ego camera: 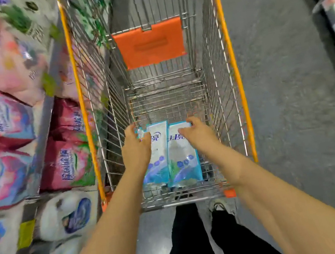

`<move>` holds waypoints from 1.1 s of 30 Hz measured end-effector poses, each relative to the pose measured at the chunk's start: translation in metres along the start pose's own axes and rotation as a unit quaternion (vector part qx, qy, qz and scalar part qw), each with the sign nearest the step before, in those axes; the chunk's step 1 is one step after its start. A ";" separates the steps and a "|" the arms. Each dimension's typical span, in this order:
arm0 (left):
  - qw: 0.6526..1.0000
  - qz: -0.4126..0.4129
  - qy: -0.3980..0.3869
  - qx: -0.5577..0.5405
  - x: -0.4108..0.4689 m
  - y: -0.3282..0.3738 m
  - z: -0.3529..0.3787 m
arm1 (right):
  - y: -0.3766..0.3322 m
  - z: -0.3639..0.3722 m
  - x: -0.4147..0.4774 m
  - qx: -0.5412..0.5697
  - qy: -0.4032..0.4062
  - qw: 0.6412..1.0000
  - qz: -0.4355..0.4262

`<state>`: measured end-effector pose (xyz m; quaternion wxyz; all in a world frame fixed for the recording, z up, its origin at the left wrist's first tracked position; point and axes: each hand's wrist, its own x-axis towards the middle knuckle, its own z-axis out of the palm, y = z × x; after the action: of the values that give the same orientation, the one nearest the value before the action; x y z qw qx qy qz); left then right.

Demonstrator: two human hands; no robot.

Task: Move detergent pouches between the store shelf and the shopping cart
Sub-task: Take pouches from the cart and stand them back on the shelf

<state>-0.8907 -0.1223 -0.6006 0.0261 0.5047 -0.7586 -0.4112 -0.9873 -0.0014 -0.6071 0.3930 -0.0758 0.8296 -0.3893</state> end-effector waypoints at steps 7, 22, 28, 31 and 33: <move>0.990 -0.130 -0.057 0.018 0.090 -0.084 0.071 | 0.043 0.103 0.110 0.062 -0.066 0.986 0.137; 0.958 -0.277 -0.014 0.075 0.123 -0.146 0.122 | 0.086 0.189 0.173 0.244 -0.050 0.942 0.224; 0.958 -0.286 -0.011 0.018 0.122 -0.140 0.123 | 0.084 0.198 0.174 0.128 -0.046 0.969 0.208; 0.954 -0.298 -0.026 0.007 0.127 -0.140 0.115 | 0.081 0.196 0.170 0.125 -0.030 0.971 0.203; 0.955 -0.294 -0.039 0.001 0.132 -0.141 0.112 | 0.077 0.185 0.163 0.117 -0.021 0.975 0.188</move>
<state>-0.9014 -0.1806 -0.8161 -0.1257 0.6890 -0.5780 -0.4188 -0.9527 -0.1269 -0.8295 0.4827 0.1198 0.7693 -0.4010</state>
